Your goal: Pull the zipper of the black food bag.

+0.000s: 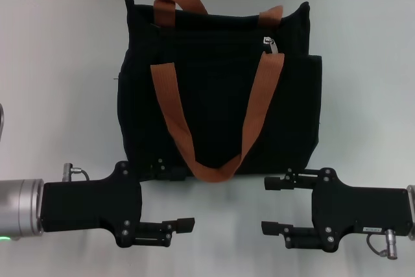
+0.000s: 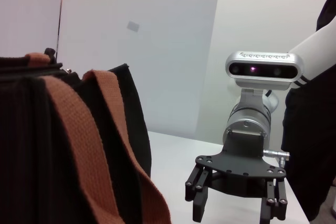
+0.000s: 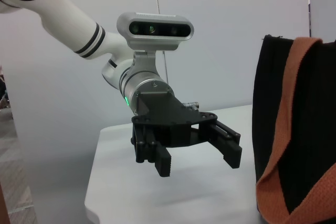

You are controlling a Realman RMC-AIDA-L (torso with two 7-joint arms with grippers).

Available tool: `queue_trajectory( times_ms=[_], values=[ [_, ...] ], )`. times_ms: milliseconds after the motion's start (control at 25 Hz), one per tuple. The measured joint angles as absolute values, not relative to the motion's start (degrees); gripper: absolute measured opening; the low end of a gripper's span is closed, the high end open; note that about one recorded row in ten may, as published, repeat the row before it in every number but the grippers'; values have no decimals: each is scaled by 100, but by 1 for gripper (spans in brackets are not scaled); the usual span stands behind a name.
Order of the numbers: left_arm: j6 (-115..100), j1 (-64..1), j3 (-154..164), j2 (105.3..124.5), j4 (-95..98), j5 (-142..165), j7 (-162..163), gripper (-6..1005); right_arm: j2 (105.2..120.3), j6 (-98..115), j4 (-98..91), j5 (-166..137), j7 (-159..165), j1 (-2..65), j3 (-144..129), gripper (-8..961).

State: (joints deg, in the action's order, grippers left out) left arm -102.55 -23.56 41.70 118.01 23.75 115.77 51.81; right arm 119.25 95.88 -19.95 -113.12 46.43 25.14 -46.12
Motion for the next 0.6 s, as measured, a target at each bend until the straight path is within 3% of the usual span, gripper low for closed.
queue_trajectory(
  times_ms=[600],
  values=[
    [-10318, -2300, 4192, 11781, 2382, 11611, 5176, 798, 11927, 9649, -1954, -11312, 4641, 2567, -4623, 678]
  ],
)
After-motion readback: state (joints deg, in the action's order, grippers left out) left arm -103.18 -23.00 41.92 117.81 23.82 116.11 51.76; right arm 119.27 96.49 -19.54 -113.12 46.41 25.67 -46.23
